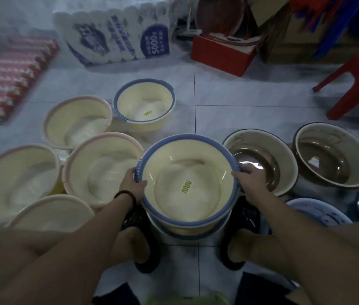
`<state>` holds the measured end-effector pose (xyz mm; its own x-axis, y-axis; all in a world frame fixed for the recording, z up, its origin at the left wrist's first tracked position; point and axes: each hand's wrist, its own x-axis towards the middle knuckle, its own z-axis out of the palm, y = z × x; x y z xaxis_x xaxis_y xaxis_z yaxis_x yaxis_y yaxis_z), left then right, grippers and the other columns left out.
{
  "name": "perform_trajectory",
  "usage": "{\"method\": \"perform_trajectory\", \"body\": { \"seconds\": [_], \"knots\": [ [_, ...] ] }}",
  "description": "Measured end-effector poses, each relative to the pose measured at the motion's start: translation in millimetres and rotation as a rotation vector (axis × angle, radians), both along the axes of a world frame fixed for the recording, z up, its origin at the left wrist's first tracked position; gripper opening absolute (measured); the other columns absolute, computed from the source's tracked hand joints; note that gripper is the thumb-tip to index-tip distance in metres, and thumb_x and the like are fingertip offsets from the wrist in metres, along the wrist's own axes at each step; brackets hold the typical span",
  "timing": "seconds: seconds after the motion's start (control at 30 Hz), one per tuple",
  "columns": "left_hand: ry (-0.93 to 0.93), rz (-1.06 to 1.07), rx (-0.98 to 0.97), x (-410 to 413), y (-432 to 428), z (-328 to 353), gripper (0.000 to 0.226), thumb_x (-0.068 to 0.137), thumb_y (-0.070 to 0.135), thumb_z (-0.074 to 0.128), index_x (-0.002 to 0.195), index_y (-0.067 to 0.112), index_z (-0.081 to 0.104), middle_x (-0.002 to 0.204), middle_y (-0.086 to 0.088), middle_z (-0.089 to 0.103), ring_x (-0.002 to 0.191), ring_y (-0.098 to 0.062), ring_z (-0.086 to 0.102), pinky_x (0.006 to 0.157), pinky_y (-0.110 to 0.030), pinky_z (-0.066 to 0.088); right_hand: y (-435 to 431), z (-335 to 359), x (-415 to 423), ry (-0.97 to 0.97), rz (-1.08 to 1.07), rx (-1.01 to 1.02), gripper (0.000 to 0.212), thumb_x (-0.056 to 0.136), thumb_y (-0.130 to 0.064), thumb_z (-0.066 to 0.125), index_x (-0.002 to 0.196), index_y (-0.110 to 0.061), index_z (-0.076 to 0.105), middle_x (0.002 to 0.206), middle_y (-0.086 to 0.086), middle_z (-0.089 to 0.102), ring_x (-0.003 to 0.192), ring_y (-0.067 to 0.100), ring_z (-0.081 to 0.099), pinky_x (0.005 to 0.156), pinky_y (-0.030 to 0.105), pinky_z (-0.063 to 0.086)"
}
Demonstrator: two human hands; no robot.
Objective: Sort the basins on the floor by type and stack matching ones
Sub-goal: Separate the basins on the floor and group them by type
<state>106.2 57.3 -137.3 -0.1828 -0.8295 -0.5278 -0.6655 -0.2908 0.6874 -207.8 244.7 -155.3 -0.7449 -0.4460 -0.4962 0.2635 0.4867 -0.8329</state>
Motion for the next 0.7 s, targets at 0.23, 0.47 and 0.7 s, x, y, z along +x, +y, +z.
{"method": "perform_trajectory", "body": {
  "seconds": [0.23, 0.47, 0.7],
  "knots": [
    [-0.214, -0.007, 0.042, 8.8, 20.6, -32.4, 0.045, 0.092, 0.013, 0.062, 0.135, 0.021, 0.055, 0.123, -0.007, 0.067, 0.109, -0.032, 0.061, 0.096, -0.038, 0.047, 16.4, -27.9, 20.7, 0.167, 0.21, 0.163, 0.026, 0.082, 0.001, 0.07, 0.087, -0.022, 0.079, 0.081, -0.002, 0.081, 0.081, 0.02, 0.073, 0.075, 0.034, 0.058],
    [-0.219, -0.064, 0.149, 0.9, 17.6, -72.9, 0.069, 0.085, 0.008, 0.064, 0.146, 0.035, 0.045, 0.123, -0.003, 0.064, 0.114, -0.031, 0.06, 0.102, -0.044, 0.051, 19.4, -39.3, 34.8, 0.233, 0.31, 0.405, 0.023, 0.089, -0.005, 0.065, 0.11, -0.011, 0.073, 0.098, 0.005, 0.074, 0.096, 0.028, 0.068, 0.081, 0.028, 0.043],
    [-0.441, -0.26, 0.216, -14.8, 0.6, -73.3, 0.056, 0.08, 0.022, 0.058, 0.136, 0.02, 0.051, 0.127, -0.01, 0.061, 0.116, -0.035, 0.058, 0.103, -0.044, 0.05, 2.5, -47.2, 28.7, 0.221, 0.51, 0.631, 0.034, 0.093, -0.015, 0.067, 0.124, -0.001, 0.063, 0.117, 0.014, 0.067, 0.116, 0.037, 0.065, 0.085, 0.03, 0.044]
  ]
}}
